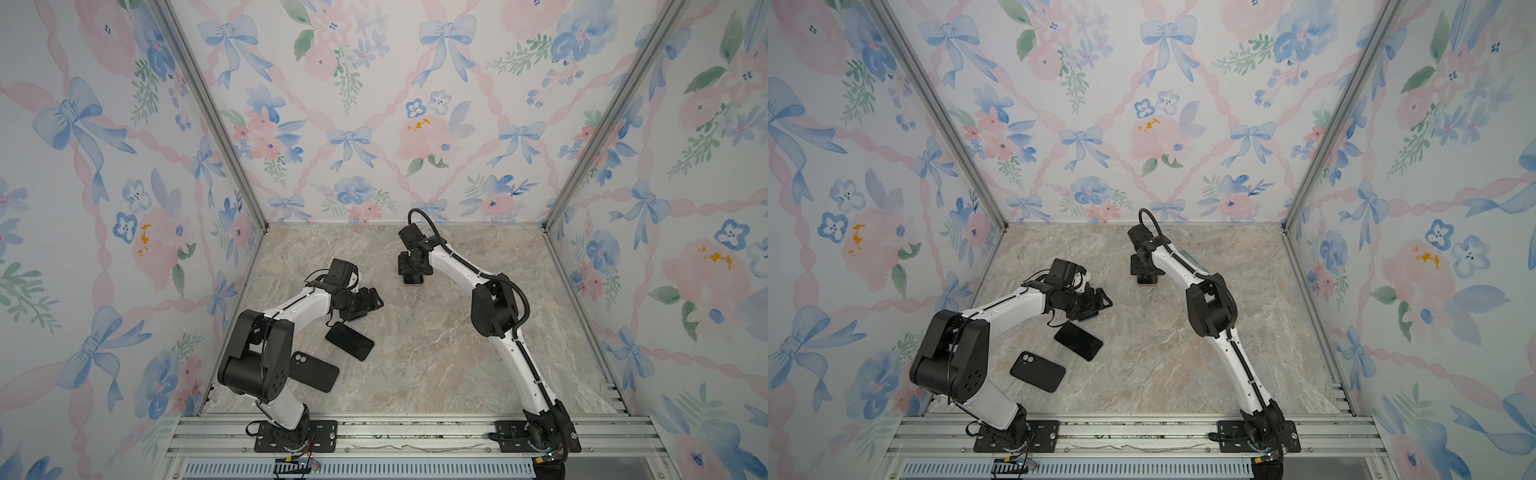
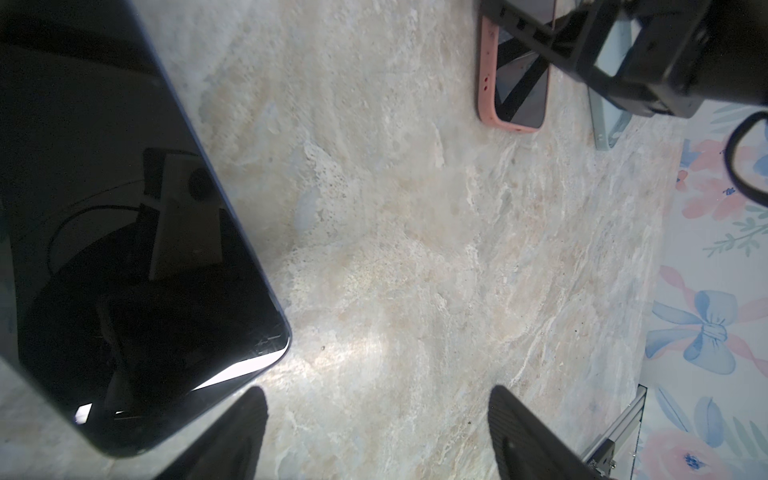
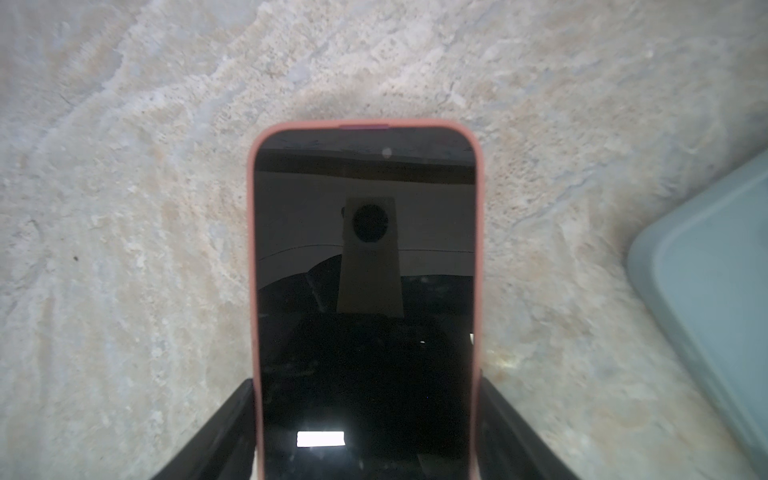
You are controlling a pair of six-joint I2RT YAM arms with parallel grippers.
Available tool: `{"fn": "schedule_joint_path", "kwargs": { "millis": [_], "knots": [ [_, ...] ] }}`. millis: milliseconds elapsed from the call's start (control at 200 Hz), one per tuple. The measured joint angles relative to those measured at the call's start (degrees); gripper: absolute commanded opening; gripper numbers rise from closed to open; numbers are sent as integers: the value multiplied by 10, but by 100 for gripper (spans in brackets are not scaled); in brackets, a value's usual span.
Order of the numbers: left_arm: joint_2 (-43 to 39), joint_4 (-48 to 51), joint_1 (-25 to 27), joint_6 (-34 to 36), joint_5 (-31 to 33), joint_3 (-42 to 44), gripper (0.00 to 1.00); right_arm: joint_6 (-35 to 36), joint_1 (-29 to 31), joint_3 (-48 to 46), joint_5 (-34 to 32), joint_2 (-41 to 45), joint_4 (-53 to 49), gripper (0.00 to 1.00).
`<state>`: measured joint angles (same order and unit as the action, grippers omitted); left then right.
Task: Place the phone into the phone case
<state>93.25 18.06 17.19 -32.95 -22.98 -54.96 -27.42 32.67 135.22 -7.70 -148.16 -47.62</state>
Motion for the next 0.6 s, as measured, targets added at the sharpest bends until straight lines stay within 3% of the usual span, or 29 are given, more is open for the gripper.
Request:
{"fn": "schedule_joint_path", "kwargs": {
  "millis": [220,495,605],
  "knots": [
    [-3,1,0,0,0,5,85,-6,1,2,5,0,0,87],
    [-9,4,-2,4,0,9,84,-2,2,1,6,3,-4,87],
    [-25,16,-10,11,0,12,84,9,6,-46,6,40,8,87]
  ]
}}
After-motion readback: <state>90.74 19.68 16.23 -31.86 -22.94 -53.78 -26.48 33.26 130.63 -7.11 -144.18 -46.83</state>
